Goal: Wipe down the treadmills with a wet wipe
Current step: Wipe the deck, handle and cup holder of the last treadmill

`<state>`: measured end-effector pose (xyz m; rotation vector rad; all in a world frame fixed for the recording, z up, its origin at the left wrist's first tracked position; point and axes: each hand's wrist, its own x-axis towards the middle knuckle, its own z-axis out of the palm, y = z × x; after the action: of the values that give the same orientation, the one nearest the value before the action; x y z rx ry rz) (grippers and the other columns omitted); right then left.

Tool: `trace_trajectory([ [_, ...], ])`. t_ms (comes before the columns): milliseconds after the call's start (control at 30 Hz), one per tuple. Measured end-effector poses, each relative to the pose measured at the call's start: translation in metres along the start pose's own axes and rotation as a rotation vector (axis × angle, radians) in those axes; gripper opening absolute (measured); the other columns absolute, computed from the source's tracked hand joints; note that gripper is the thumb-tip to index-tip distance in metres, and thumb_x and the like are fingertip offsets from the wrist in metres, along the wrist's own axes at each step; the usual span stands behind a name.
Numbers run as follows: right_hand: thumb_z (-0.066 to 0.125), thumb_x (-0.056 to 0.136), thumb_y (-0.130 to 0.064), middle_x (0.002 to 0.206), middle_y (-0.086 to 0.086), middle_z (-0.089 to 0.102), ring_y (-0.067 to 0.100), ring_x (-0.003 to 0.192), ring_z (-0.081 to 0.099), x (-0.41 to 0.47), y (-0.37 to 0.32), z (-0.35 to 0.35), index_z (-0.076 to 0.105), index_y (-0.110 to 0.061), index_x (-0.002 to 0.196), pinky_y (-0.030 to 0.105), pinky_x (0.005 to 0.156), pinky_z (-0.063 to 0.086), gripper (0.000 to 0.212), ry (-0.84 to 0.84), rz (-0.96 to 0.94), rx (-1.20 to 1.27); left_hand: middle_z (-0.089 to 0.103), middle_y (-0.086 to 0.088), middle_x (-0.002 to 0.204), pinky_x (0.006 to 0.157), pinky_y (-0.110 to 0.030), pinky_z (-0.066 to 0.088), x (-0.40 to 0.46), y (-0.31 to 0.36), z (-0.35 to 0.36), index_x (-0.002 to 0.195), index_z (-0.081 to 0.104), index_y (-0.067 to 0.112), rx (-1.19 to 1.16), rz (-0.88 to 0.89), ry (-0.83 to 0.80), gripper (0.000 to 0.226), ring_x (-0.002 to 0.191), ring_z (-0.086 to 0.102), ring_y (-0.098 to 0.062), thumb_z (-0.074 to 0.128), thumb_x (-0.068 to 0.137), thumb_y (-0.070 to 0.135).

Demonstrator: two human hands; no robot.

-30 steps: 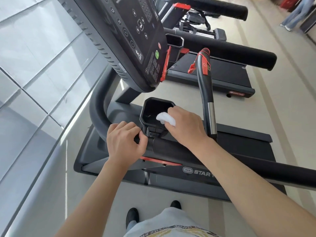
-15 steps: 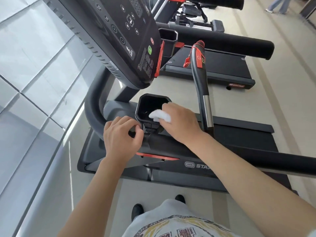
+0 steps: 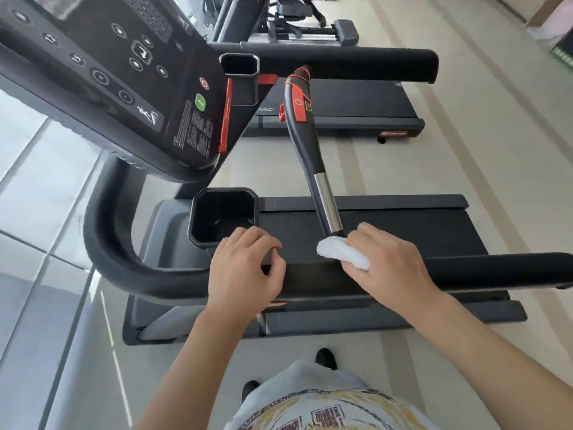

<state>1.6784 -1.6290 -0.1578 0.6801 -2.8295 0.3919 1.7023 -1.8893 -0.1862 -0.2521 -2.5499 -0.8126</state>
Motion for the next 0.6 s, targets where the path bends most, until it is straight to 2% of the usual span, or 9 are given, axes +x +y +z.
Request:
trace_trajectory([
  [100, 0.071, 0.092, -0.034, 0.09, -0.01, 0.05, 0.015, 0.069, 0.051, 0.033, 0.02, 0.012, 0.06, -0.022, 0.098, 0.029, 0.052, 0.033, 0.018, -0.086, 0.057, 0.077, 0.07, 0.006, 0.093, 0.072, -0.04, 0.053, 0.023, 0.011, 0.01, 0.099, 0.077, 0.015, -0.029, 0.035, -0.067, 0.023, 0.083, 0.06, -0.017, 0.056, 0.091, 0.02],
  [167, 0.067, 0.097, -0.042, 0.098, -0.012, 0.052, 0.018, 0.075, 0.056, 0.058, 0.024, 0.021, 0.055, -0.024, 0.105, 0.033, 0.057, 0.038, 0.023, -0.13, 0.031, 0.172, 0.069, 0.006, 0.095, 0.074, -0.04, 0.054, 0.039, 0.02, 0.022, 0.104, 0.076, 0.016, -0.037, 0.02, -0.114, 0.024, 0.087, 0.061, -0.017, 0.057, 0.091, 0.02],
  [233, 0.068, 0.097, -0.04, 0.1, -0.012, 0.049, 0.018, 0.075, 0.054, 0.076, 0.021, 0.028, 0.053, -0.023, 0.111, 0.029, 0.055, 0.032, 0.026, -0.133, -0.03, 0.126, 0.07, 0.006, 0.097, 0.075, -0.042, 0.056, 0.054, 0.026, 0.033, 0.106, 0.075, 0.016, -0.043, 0.005, -0.137, 0.024, 0.089, 0.063, -0.018, 0.057, 0.091, 0.019],
  [267, 0.069, 0.097, -0.038, 0.101, -0.01, 0.049, 0.017, 0.076, 0.054, 0.084, 0.02, 0.028, 0.055, -0.022, 0.113, 0.028, 0.056, 0.031, 0.027, -0.118, -0.043, 0.108, 0.07, 0.006, 0.099, 0.076, -0.043, 0.057, 0.061, 0.028, 0.037, 0.107, 0.074, 0.016, -0.042, -0.014, -0.137, 0.023, 0.091, 0.064, -0.019, 0.058, 0.09, 0.018],
  [367, 0.07, 0.095, -0.037, 0.104, -0.001, 0.057, 0.02, 0.078, 0.059, 0.109, 0.026, 0.029, 0.06, -0.018, 0.115, 0.035, 0.056, 0.045, 0.03, -0.008, -0.051, 0.106, 0.068, 0.008, 0.11, 0.083, -0.043, 0.057, 0.075, 0.03, 0.044, 0.122, 0.064, 0.02, -0.058, -0.143, -0.135, 0.03, 0.102, 0.064, -0.016, 0.062, 0.093, 0.017],
  [467, 0.07, 0.094, -0.038, 0.099, 0.002, 0.057, 0.024, 0.08, 0.06, 0.148, 0.033, 0.031, 0.06, -0.019, 0.112, 0.037, 0.058, 0.051, 0.028, 0.101, -0.069, 0.102, 0.063, 0.011, 0.122, 0.091, -0.038, 0.055, 0.079, 0.025, 0.053, 0.146, 0.047, 0.027, -0.089, -0.259, -0.2, 0.052, 0.115, 0.06, -0.011, 0.064, 0.097, 0.035],
  [600, 0.062, 0.098, -0.041, 0.103, 0.003, 0.058, 0.028, 0.089, 0.062, 0.208, 0.042, 0.026, 0.06, -0.017, 0.114, 0.04, 0.066, 0.053, 0.029, 0.17, -0.046, 0.156, 0.059, 0.012, 0.135, 0.095, -0.03, 0.05, 0.079, 0.022, 0.06, 0.156, 0.035, 0.032, -0.062, -0.247, -0.323, 0.076, 0.124, 0.056, -0.006, 0.07, 0.093, 0.054],
])
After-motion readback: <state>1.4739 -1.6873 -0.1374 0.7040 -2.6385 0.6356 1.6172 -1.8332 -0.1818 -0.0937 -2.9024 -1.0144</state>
